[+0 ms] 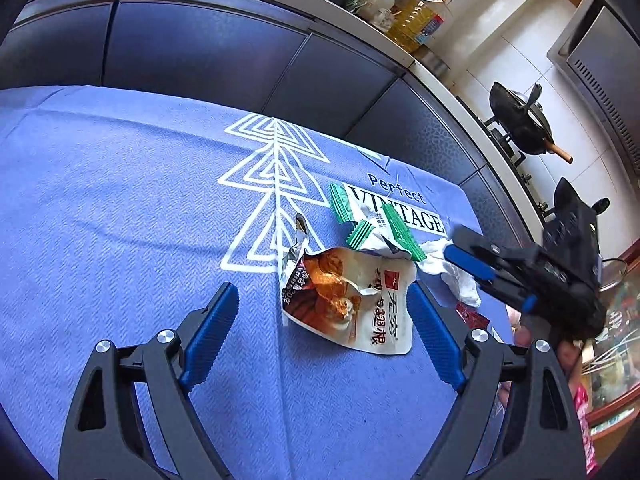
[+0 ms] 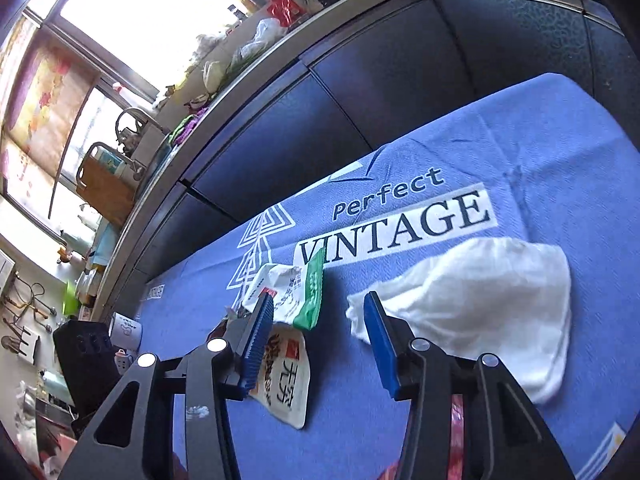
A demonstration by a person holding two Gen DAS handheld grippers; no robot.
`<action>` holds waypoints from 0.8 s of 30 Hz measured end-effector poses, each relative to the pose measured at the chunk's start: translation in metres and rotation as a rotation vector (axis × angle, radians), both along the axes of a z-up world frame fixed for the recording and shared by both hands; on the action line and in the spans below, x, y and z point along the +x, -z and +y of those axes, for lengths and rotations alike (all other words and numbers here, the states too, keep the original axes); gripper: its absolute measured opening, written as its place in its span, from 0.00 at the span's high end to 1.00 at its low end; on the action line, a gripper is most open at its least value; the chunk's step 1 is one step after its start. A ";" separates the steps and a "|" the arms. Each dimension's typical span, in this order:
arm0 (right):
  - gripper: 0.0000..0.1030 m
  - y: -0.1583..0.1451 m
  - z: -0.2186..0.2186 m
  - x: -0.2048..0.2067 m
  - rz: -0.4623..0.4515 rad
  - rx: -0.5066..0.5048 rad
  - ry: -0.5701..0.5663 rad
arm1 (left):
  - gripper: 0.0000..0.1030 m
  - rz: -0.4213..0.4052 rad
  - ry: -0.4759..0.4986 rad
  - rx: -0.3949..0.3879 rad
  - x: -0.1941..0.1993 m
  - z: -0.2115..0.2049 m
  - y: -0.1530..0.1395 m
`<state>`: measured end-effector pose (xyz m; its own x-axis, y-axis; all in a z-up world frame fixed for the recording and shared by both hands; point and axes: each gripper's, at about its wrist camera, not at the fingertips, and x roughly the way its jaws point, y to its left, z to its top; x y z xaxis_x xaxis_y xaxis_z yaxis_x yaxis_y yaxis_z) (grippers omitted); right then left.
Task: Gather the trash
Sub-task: 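Lower the left tool onto the white-and-green snack wrapper and close it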
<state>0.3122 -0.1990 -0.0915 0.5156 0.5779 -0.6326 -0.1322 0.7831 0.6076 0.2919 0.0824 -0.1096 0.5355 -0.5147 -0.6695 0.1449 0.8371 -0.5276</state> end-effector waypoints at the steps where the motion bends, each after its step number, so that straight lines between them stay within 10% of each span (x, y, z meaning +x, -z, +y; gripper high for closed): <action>1: 0.53 0.005 0.005 0.007 0.010 -0.008 -0.010 | 0.18 0.003 0.005 -0.002 0.002 -0.001 0.002; 6: 0.52 0.020 0.021 0.025 0.034 -0.013 -0.050 | 0.22 -0.006 0.013 -0.009 0.004 -0.009 0.008; 8: 0.54 0.018 0.027 0.023 0.030 -0.026 -0.066 | 0.52 -0.004 0.009 0.001 0.003 -0.013 0.010; 9: 0.78 0.018 0.030 0.020 0.031 -0.014 -0.087 | 0.85 0.001 0.020 0.010 0.002 -0.018 0.011; 10: 0.99 0.019 0.034 0.017 0.045 -0.003 -0.110 | 0.84 0.002 0.030 0.012 0.001 -0.022 0.011; 24: 0.99 -0.021 0.000 -0.121 -0.103 0.012 -0.027 | 0.93 -0.116 0.007 -0.054 -0.099 -0.005 -0.038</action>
